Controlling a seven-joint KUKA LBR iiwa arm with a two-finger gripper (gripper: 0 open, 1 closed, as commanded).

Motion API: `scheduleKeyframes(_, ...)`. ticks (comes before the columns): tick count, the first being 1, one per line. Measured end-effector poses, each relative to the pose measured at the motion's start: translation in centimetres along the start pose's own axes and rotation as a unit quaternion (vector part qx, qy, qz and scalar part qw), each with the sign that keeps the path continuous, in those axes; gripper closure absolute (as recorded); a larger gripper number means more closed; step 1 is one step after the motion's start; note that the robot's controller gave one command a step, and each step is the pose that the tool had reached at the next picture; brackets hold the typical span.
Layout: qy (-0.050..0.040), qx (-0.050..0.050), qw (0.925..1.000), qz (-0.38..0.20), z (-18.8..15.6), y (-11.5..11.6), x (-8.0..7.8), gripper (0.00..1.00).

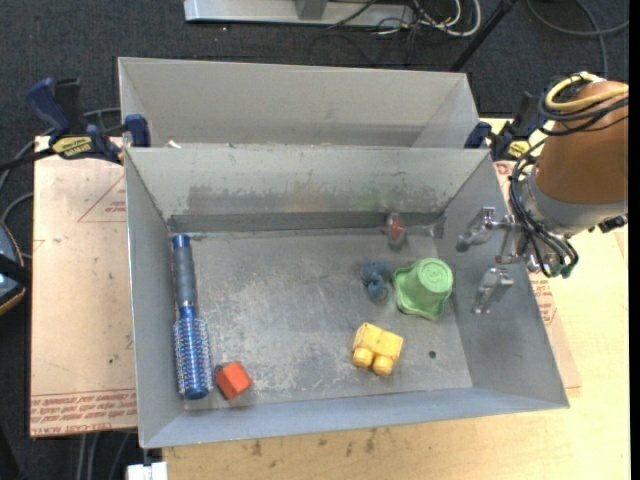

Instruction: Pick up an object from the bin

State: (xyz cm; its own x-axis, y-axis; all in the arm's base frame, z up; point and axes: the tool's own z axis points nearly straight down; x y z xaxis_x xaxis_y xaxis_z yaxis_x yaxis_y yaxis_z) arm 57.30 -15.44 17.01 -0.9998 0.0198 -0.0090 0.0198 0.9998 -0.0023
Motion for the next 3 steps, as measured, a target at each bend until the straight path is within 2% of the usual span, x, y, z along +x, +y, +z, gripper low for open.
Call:
scheduleKeyframes(1,-0.001,-0.001,0.9954,-0.096,7.8,4.3,-0.4,0.0)
scheduleKeyframes(2,-0.0093,0.003,0.9772,-0.212,9.1,5.0,-0.7,0.0)
scheduleKeyframes(3,-0.009,0.003,0.977,-0.213,9.0,5.0,-0.7,1.0)
